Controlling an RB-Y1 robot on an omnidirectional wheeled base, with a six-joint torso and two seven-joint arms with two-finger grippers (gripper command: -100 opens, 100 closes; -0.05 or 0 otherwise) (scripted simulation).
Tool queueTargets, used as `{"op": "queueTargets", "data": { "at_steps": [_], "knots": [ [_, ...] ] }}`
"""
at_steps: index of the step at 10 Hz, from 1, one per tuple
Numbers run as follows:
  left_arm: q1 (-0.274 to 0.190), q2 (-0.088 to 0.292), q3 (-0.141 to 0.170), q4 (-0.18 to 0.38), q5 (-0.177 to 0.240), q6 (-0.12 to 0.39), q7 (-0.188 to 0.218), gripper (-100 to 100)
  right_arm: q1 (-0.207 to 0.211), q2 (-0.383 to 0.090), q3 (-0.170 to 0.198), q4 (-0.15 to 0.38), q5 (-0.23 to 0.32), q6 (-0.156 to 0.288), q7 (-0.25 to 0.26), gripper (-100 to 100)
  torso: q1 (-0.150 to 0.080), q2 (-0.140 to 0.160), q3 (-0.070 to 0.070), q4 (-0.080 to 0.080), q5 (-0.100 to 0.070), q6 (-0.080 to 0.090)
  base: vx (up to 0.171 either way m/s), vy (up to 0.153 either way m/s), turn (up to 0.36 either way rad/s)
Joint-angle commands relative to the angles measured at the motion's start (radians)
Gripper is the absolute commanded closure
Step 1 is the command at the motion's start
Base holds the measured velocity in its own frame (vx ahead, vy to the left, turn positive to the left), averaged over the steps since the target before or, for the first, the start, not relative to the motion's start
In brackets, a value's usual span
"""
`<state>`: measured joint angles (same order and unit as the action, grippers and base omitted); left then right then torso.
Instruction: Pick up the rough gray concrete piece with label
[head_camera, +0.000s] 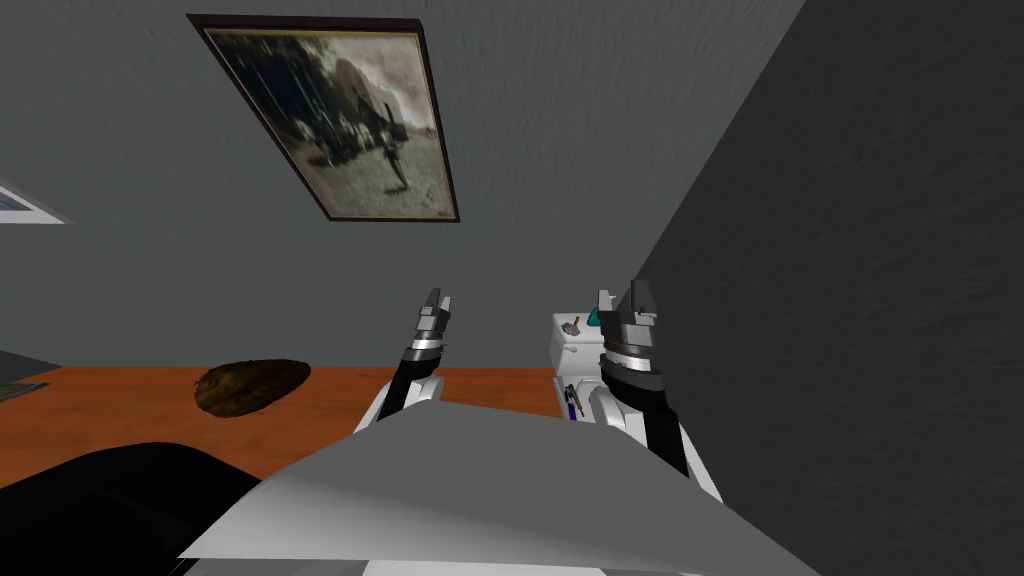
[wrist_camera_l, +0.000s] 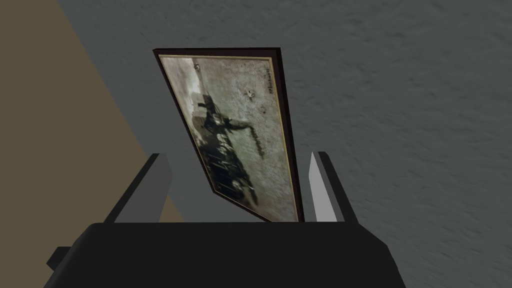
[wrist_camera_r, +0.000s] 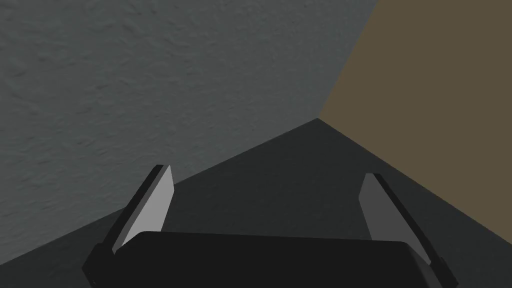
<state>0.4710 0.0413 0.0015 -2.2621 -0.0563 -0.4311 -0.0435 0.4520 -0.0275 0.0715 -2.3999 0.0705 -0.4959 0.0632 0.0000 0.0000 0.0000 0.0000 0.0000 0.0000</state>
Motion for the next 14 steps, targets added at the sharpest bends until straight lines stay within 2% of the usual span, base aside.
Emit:
{"op": "queueTargets", "data": {
  "at_steps": [1,7,14],
  "knots": [
    [0.000,0.000,0.000,0.000,0.000,0.000,0.000,0,0.002,-0.042,-0.002,0.013,0.015,0.003,0.015,-100,0.000,0.000,0.000,0.000,0.000,0.000,0.005,0.005,0.026],
    [0.000,0.000,0.000,0.000,0.000,0.000,0.000,0,0.014,-0.162,-0.015,0.080,0.107,0.020,0.106,-100,0.001,-0.001,-0.001,0.000,0.000,0.000,0.016,0.013,0.036],
    [0.000,0.000,0.000,0.000,0.000,0.000,0.000,0,0.040,-0.323,-0.037,0.192,0.275,0.049,0.271,-100,0.001,-0.002,-0.001,0.000,0.000,0.000,0.026,0.019,0.053]
  ]
}}
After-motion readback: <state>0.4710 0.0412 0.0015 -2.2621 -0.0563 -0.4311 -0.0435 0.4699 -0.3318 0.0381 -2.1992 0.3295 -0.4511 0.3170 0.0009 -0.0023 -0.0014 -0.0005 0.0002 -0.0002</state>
